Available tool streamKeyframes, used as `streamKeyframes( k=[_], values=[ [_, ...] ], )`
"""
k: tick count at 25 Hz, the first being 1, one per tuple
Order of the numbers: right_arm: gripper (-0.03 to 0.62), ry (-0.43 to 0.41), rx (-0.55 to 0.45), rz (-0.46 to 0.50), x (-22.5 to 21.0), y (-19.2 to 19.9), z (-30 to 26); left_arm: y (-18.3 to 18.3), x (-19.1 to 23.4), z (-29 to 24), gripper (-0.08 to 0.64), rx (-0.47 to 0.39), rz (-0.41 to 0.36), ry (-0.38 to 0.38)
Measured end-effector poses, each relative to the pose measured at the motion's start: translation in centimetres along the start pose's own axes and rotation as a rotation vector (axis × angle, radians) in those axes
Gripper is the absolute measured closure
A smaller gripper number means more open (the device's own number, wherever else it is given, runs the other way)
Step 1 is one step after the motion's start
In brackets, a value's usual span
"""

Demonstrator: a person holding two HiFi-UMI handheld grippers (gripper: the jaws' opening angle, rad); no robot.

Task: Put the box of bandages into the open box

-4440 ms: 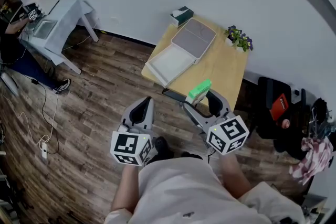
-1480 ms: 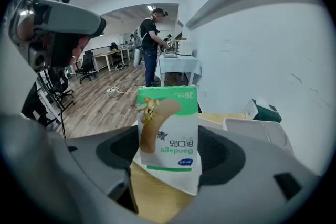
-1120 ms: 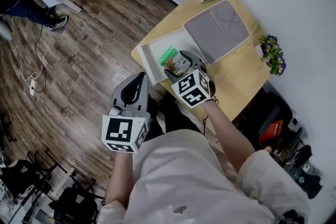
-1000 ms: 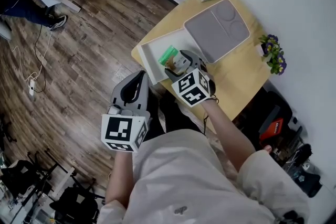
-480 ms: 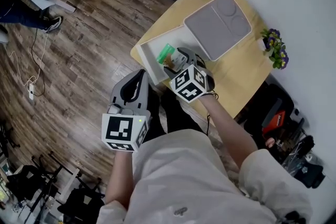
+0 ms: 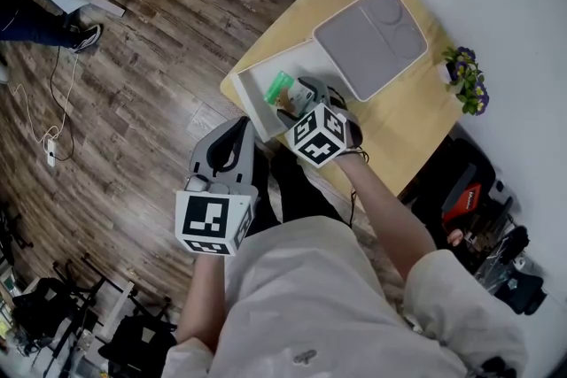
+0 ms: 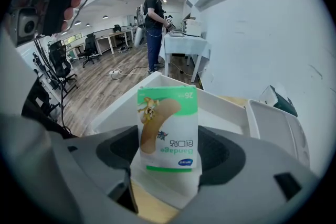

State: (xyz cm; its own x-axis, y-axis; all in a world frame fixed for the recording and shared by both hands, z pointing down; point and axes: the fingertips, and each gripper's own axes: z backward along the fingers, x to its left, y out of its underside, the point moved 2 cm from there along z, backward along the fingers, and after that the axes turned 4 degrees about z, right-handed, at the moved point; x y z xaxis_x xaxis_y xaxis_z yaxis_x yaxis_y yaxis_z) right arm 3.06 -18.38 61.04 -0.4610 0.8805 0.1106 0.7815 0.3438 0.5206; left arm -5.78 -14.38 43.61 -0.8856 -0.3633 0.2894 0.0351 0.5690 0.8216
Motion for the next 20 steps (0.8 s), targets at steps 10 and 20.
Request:
streamKeyframes(
  k=[10,20],
  values=[
    [0.238,-0.024,0.019,0.032,0.0,0.4,-0.8,0.3,0.4,-0.4,0.555,0.006,0.016,-0.019],
    [0.241,-0.038,0.028,0.041,-0.1,0.3,-1.4,-0.2,0.5,-0.8,0.555,0.0,0.019,-0.021]
  ],
)
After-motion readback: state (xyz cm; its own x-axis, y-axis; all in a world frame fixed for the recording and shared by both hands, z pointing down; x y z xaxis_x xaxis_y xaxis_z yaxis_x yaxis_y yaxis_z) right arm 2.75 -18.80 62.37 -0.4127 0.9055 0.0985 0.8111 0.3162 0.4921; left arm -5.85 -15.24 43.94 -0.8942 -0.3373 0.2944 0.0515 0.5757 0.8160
